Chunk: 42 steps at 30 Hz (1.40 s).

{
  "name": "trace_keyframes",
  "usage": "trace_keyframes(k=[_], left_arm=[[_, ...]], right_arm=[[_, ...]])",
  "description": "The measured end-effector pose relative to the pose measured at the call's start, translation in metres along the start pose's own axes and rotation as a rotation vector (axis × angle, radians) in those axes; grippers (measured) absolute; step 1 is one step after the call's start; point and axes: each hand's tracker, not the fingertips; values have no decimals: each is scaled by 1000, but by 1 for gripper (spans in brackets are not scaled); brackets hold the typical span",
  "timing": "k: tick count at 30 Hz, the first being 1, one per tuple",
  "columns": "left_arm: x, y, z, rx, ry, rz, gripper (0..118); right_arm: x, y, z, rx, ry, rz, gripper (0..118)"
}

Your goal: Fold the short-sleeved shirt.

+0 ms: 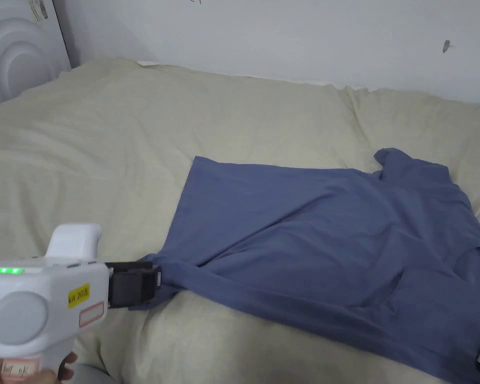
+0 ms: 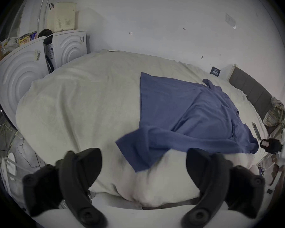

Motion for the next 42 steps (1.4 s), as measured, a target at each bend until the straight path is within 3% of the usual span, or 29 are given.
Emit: trace_keyframes(k=[9,10,11,12,13,14,17,28,29,30,31,32,33,37,42], left_arm=[[-26,23,-50,-102,-55,131,106],[-27,21,-56,-109,-44,126,101],[-26,20,-60,-119,-30,124,87],[-24,18,-61,-120,-10,121,62],[-22,16,-60,-118,-2,112,26],[-18,13,-61,-125,2,95,14],[-11,9,-59,-139,-9,79,4],[-3,18,-39,-87,-4,58,3],[-1,19,-38,-88,0,54,3],[1,19,-37,-89,1,50,3],[2,19,-36,-85,5,44,3],[3,20,-35,-80,6,43,3],[4,20,-34,-81,7,42,3],[5,21,-32,-76,14,35,3],[5,22,-33,-74,25,40,3]], right_arm=[[6,-2,-7,-53,-36,6,0],[6,-2,-8,-56,-39,7,0],[6,-1,-8,-60,-42,9,0],[7,1,-9,-63,-40,13,0],[4,1,-9,-62,-40,15,0],[4,2,-9,-59,-41,14,0],[6,4,-10,-57,-34,6,0],[26,9,3,-17,-90,-27,0],[28,12,5,-13,-97,-21,6],[30,13,6,-5,-109,-19,28],[32,15,5,-2,-136,-13,73],[35,17,3,-4,-179,-14,98],[37,17,3,7,-196,-21,105],[53,22,7,41,-216,-54,104],[63,21,-1,2,-344,36,104]])
